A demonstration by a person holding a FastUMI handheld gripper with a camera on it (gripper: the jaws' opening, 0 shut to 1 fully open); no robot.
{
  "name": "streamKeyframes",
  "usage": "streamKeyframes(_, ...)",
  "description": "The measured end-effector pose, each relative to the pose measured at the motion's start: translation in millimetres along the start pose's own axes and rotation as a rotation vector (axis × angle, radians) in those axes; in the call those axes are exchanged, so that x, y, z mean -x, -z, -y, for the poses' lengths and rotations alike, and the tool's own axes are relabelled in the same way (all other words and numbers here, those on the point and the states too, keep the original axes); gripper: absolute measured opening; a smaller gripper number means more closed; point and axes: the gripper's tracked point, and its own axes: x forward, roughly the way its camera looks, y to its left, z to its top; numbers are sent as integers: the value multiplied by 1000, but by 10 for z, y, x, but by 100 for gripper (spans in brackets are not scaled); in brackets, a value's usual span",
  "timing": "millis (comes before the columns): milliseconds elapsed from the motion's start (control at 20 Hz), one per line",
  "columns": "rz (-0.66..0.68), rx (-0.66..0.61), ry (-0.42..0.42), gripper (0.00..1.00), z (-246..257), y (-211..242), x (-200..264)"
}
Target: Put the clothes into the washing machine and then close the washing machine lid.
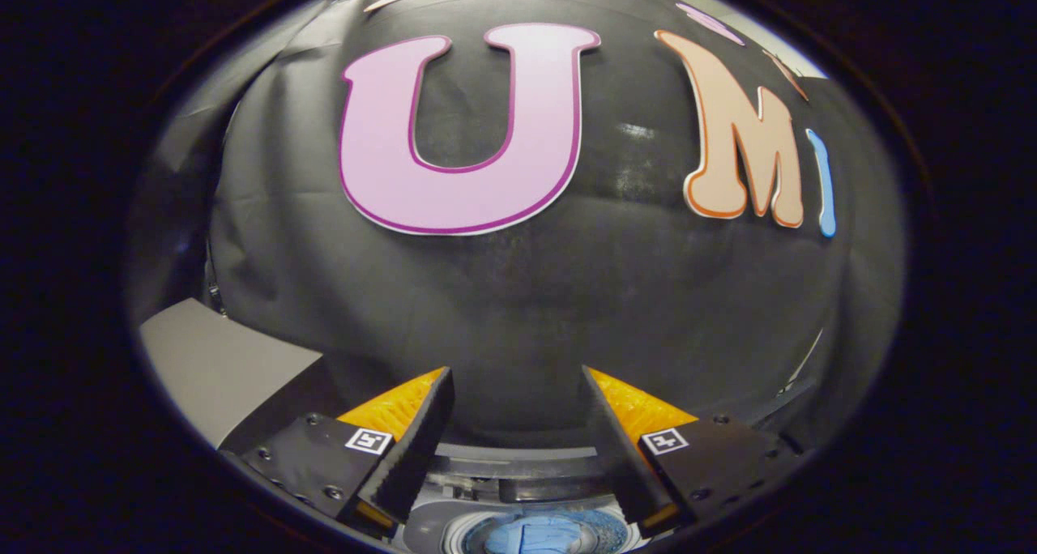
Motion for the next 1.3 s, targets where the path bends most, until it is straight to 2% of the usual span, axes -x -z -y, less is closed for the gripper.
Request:
streamKeyframes(200,-39,-5,-24,96,-9,228,361)
streamKeyframes(500,-22,-5,-34,96,127,299,809)
streamKeyframes(1300,-6,-54,-9,96,508,467,1400)
